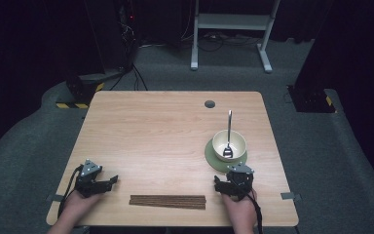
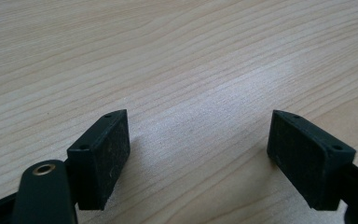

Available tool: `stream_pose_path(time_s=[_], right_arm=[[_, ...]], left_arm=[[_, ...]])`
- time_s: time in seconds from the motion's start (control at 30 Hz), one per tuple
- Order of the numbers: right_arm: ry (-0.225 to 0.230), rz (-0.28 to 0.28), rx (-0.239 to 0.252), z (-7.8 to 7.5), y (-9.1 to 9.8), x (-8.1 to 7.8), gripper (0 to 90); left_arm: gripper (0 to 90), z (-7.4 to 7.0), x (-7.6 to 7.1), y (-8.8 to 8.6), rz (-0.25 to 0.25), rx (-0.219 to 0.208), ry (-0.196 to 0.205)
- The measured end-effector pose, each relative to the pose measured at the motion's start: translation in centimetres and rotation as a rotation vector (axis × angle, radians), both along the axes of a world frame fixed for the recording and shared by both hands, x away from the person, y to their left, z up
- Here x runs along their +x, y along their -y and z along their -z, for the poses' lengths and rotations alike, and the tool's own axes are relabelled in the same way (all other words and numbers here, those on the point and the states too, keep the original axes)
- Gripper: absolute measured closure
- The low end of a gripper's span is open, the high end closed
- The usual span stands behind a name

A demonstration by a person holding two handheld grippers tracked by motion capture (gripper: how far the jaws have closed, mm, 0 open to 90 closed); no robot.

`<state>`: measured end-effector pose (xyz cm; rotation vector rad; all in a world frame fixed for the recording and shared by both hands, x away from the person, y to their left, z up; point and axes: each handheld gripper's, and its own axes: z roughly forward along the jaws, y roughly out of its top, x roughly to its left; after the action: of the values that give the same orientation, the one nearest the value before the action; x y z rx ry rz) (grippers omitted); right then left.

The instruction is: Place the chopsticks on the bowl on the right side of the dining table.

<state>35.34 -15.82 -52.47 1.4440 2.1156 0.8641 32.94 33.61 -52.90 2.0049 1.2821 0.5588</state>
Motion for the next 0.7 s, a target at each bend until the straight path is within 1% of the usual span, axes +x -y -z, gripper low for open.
stream_pose_path(time_s=[0.1, 0.17, 0.27, 0.3, 0.33, 0.37, 0.4, 0.47, 0.53, 0.6, 0.7], right_arm=[[0.0, 0.0, 0.0, 0.0, 0.0, 0.0, 12.3], [0.001, -0.002, 0.02, -0.01, 0.21, 0.03, 12.4], [0.001, 0.011, 0.056, -0.04, 0.56, 0.14, 13.4], [0.001, 0.011, 0.056, -0.04, 0.56, 0.14, 13.4], [0.0, 0.015, 0.052, -0.04, 0.55, 0.11, 13.3], [0.0, 0.015, 0.052, -0.04, 0.55, 0.11, 13.3], [0.002, 0.005, 0.023, -0.03, 0.36, 0.01, 13.3], [0.003, 0.0, 0.016, -0.03, 0.32, -0.01, 13.2], [0.001, -0.008, 0.02, -0.04, 0.31, -0.02, 12.9], [-0.01, -0.022, 0.037, -0.19, 0.45, 0.08, 12.6], [0.011, -0.037, 0.054, -0.56, 0.55, -0.08, 12.7]], left_arm=[[21.0, -0.01, 0.04, -0.03, 0.002, 0.001, 0.0], [20.9, -0.01, 0.03, -0.03, 0.003, 0.001, 0.0], [20.6, 0.01, 0.04, 0.05, -0.003, -0.002, -0.002], [20.4, 0.01, 0.04, 0.05, -0.003, -0.002, -0.002], [19.9, 0.0, -0.02, 0.28, -0.02, 0.006, 0.0], [19.6, 0.0, -0.02, 0.28, -0.02, 0.006, 0.0], [19.7, 0.0, -0.19, 0.46, -0.041, 0.006, -0.001], [19.9, 0.01, -0.3, 0.57, -0.055, 0.004, -0.001], [19.6, 0.0, -0.27, 0.59, -0.057, 0.004, -0.002], [19.1, -0.01, -0.11, 0.63, -0.061, 0.007, -0.002], [18.3, 0.0, -0.03, 0.66, -0.057, 0.007, -0.005]])
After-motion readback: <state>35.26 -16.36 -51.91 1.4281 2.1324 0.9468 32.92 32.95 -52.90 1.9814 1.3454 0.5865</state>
